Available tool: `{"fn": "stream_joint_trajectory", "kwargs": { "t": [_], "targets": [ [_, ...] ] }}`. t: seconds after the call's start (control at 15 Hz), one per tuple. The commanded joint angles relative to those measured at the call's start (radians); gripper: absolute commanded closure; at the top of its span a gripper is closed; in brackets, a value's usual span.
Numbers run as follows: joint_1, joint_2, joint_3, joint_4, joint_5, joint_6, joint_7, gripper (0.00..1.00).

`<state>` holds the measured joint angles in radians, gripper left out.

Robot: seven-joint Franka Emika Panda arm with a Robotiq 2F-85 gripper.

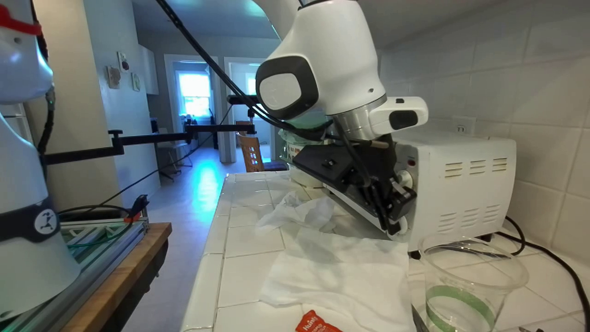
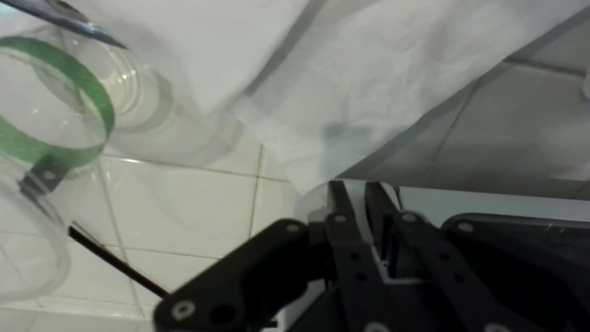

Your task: Turn the switch on the microwave

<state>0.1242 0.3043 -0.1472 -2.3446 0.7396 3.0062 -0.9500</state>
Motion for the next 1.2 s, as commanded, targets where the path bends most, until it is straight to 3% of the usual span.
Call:
{"fn": "stream_joint_trajectory", "kwargs": {
  "t": [0.0,0.47,1.13],
  "targets": [
    [-0.057,-0.005,0.055,0.030,0.053,-0.063,-0.062,0.96],
    [-0.202,-0.006,0.167,0.080,0.231,-0.227,-0.230,0.96],
    [-0.295,0.005,0.174,0.103,0.384,-0.443,-0.358,0.96]
  ]
}}
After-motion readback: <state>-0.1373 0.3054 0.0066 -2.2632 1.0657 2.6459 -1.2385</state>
